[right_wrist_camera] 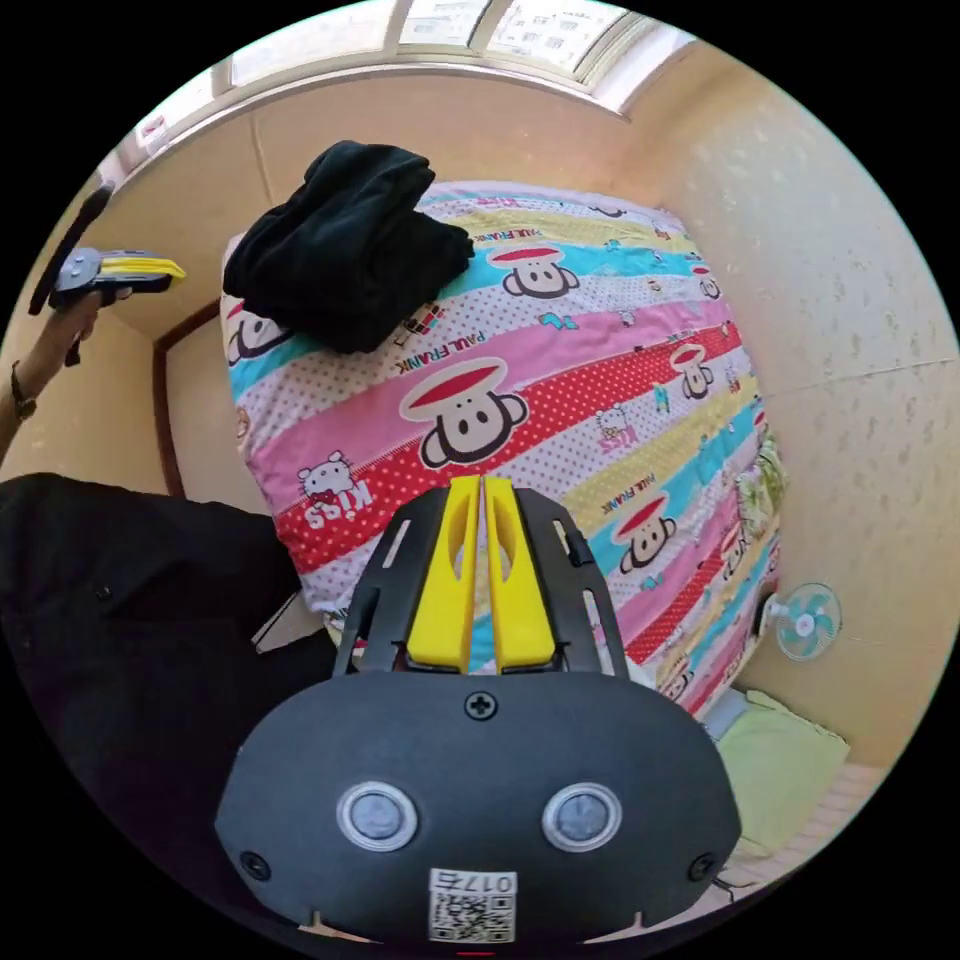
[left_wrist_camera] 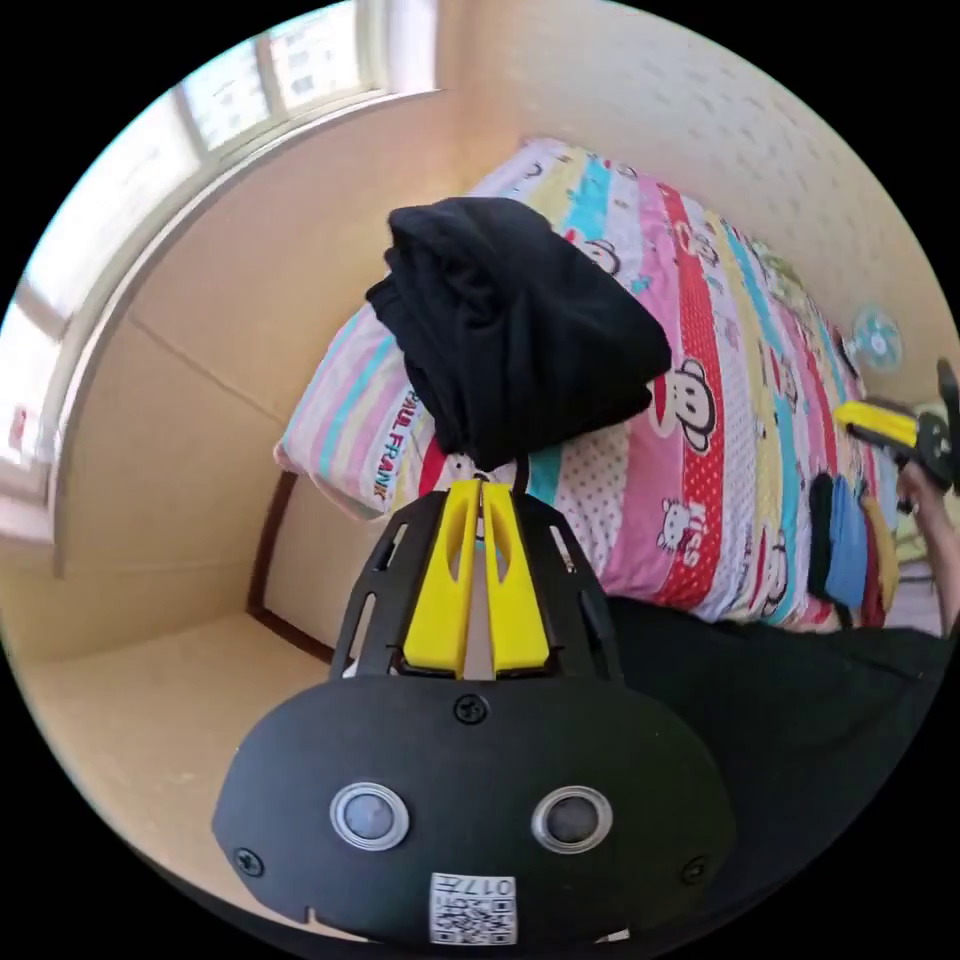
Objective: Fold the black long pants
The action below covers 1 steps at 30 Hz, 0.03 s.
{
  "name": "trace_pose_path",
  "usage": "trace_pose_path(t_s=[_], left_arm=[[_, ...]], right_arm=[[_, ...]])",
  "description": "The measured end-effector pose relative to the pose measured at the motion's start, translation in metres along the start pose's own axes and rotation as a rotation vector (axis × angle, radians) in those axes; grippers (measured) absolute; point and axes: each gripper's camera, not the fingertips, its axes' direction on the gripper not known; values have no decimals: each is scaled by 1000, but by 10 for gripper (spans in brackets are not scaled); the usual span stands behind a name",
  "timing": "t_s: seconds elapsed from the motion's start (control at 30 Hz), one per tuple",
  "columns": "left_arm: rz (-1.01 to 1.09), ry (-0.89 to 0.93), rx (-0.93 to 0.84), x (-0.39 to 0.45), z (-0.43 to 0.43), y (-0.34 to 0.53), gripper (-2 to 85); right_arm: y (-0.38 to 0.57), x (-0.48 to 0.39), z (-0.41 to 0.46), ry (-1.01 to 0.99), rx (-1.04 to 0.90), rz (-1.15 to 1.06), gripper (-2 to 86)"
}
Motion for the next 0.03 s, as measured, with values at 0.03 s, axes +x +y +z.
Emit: trace_pose_path(t_s=[0.03], left_arm=[[120,8,-21,38,6,-13,3]], right_arm=[[11,7,-12,44,17,28,12]])
